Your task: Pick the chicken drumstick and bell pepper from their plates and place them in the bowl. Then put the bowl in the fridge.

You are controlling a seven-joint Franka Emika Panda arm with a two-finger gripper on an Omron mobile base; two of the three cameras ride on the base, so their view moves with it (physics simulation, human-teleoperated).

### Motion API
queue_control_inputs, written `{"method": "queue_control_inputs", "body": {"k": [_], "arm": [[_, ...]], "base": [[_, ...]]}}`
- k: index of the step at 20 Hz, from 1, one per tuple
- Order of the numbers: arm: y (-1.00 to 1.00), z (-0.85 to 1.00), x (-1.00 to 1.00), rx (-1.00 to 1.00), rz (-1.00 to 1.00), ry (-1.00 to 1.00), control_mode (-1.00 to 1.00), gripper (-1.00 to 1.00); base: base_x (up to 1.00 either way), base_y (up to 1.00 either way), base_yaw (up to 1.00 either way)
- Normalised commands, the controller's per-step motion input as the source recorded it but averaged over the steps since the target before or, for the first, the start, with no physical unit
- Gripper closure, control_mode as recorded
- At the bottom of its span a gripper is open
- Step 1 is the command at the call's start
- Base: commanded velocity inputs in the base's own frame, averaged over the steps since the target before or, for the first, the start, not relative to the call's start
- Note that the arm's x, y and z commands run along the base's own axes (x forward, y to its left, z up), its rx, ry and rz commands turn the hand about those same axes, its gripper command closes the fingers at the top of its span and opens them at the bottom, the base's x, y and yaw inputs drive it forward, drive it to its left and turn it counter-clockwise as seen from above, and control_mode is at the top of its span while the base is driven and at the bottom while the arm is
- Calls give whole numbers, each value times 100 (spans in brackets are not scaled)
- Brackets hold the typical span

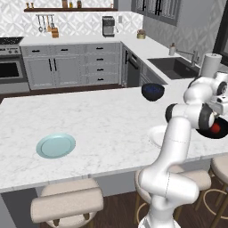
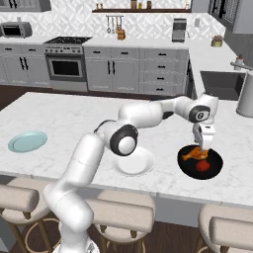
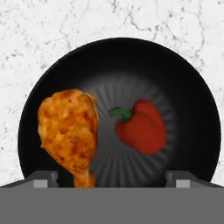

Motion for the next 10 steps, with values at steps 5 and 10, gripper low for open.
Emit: {"method": "queue_control_inputs", "body": {"k": [5, 10], "arm": [[74, 5, -76, -8, -22, -21, -100, -100], [41, 4, -5, -1, 9, 0, -100, -100]], "base": [[0, 0, 0], [0, 0, 0]]}}
